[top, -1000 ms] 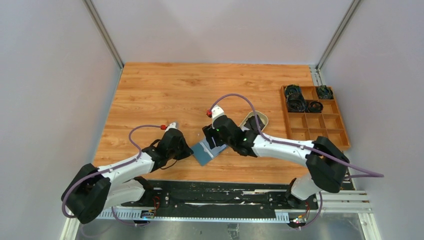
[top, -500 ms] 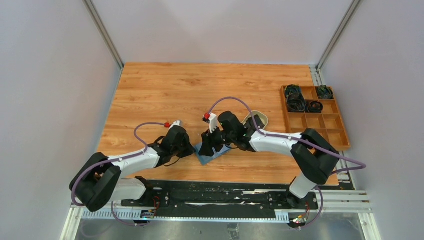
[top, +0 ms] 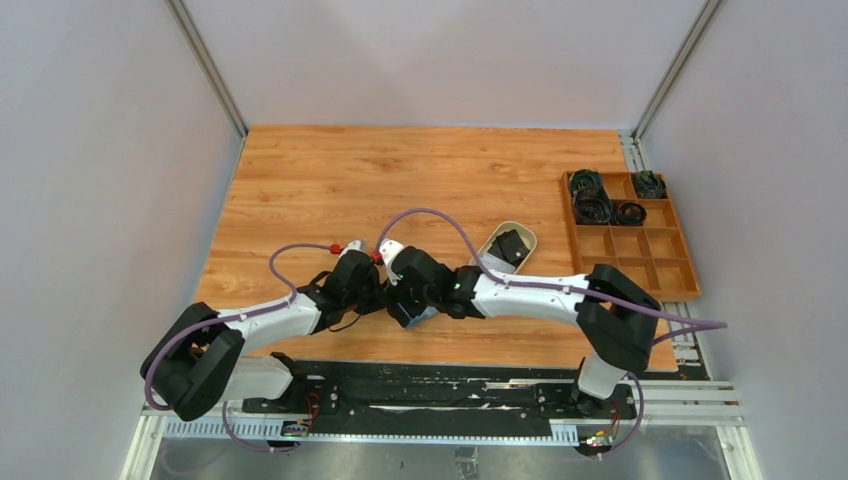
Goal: Take the credit cards out of the card holder
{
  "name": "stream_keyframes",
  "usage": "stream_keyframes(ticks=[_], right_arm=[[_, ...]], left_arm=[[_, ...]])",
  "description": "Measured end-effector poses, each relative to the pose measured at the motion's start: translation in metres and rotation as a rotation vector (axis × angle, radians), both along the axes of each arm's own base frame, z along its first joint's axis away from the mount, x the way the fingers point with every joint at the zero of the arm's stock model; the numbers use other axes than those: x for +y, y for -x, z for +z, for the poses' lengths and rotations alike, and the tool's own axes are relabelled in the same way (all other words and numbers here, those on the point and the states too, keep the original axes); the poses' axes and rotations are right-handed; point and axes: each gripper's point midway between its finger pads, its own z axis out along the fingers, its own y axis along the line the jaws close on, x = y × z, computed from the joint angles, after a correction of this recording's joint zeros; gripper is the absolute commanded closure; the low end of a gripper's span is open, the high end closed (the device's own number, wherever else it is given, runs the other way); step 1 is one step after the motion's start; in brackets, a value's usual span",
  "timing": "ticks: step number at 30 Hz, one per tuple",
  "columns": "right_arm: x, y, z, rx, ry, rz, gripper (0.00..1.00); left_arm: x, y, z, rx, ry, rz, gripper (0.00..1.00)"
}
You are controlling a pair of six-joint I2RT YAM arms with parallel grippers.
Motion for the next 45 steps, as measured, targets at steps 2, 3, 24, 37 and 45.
stream_keyframes(ticks=[2,3,24,37,45], right_arm=[[-0.006,-0.010,-0.015,-0.032,0.080,-0.064,0.31],[-0.009,-0.017,-0.020,-0.048,0.111,-0.096,0.30],[-0.035,-0.019,-0.049,-0.081,0.226,-0.137,0.29],[-0.024,-0.015,-0.066,-0.043,0.211,-0.114,0.30],[-0.032,-0.026,-0.063,-0.128,0.256,-0.184,0.30]], left_arm=[[0.000,0.001,0.000,0.003,0.000,0.001,1.00],[0.001,0.000,0.000,0.002,0.001,0.003,1.00],[0.004,0.005,0.000,0.008,0.002,0.006,1.00],[0.004,0.004,0.000,0.001,0.010,0.008,1.00],[0.004,0.003,0.000,-0.002,0.013,0.016,1.00]])
